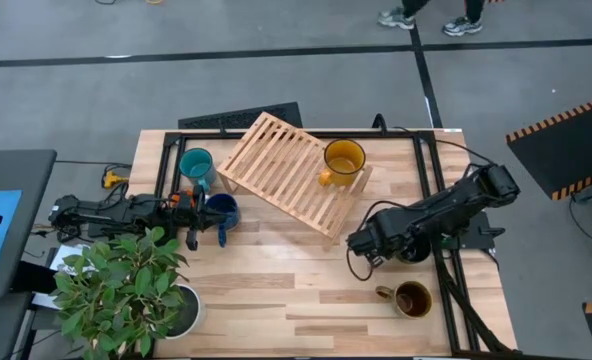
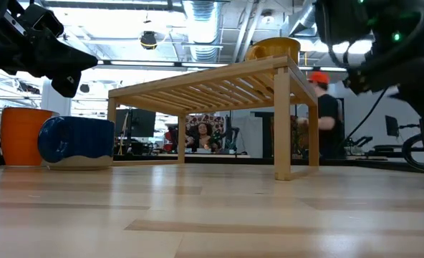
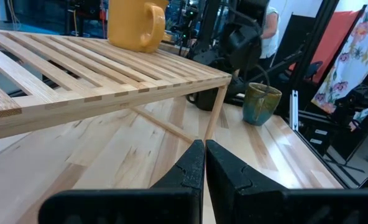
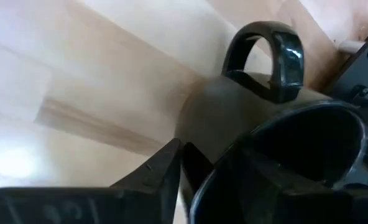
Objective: Place coffee mugs
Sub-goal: Put the black mug on the shelf
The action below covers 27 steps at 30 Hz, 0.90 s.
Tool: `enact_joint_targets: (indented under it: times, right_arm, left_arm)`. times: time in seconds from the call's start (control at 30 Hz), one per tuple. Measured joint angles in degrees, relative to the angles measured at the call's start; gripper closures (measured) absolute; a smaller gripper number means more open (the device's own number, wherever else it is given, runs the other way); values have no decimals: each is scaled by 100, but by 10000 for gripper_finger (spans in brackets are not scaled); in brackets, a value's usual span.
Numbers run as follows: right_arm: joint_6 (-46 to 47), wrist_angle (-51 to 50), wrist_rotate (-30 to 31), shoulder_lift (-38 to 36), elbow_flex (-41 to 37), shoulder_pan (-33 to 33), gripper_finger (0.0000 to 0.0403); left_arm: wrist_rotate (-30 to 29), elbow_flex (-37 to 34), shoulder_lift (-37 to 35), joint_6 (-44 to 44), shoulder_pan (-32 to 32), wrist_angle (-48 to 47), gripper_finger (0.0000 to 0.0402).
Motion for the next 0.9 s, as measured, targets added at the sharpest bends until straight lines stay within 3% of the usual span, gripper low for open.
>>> enact_joint_targets:
  times: [0.27,0.5,0.7,0.9]
  right_arm:
    - [40,82,-224,-70,-347,-47,283]
    - [-15,-10,-245,-562,-210,54,358]
    - [-246,-554,-301,-1087,771,219,358]
    - [-912,-494,-435,-1069,2701,362,358]
  left_arm:
    - [0,0,0,0,-1,0,401]
    - [0,1,0,0,1,-1,402]
    - [0,2,1,0,0,-1,401]
    - [0,1,1,0,1,-1,401]
